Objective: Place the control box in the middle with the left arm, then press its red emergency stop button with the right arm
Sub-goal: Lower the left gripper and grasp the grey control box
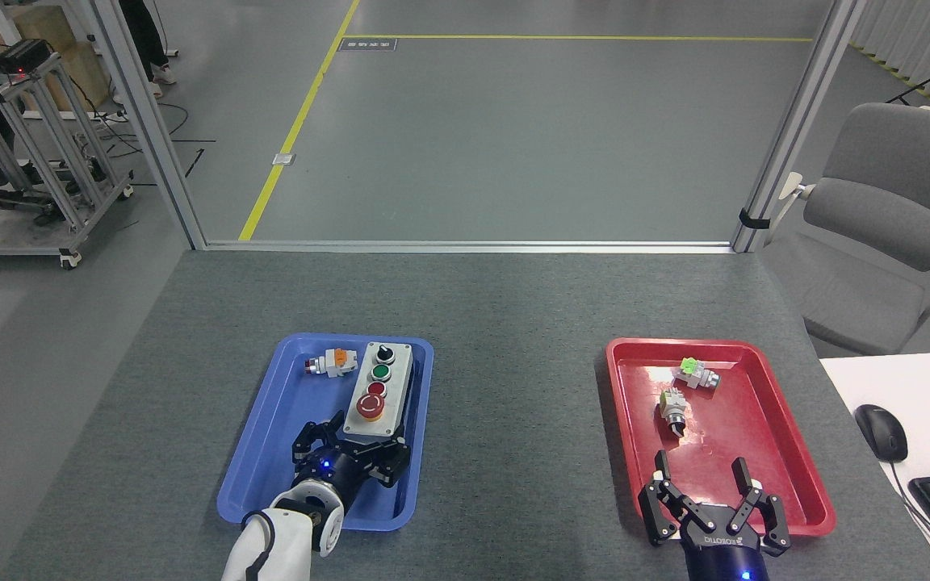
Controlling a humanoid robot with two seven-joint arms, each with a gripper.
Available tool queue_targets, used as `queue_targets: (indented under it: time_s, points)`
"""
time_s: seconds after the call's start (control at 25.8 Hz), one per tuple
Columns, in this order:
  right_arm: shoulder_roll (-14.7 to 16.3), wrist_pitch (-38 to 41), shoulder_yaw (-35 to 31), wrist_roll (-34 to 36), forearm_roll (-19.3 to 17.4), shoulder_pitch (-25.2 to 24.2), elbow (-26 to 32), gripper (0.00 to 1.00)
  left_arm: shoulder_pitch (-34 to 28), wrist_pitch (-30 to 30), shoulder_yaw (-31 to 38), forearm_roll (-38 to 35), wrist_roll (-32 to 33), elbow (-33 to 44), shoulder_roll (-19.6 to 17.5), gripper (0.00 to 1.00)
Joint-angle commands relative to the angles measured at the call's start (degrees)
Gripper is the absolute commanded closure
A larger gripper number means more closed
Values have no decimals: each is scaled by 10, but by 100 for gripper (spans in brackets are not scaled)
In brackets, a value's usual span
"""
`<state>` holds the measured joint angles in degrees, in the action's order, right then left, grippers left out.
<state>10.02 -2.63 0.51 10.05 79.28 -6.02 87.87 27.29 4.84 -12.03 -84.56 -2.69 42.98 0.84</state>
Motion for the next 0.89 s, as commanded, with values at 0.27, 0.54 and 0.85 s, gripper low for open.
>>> queue_targets:
  time_s: [0.27,0.54,0.85]
  points:
    - [-1,1,-1,4,0,0,0,5,39,-4,1,5,-2,-54,6,1]
    - [-3,1,-1,3,0,0,0,5,40,-3,0,6,-2,-63,9,2]
    - [-3,0,-1,3,0,0,-1,5,82,-4,0,6,-1,-112,8,65]
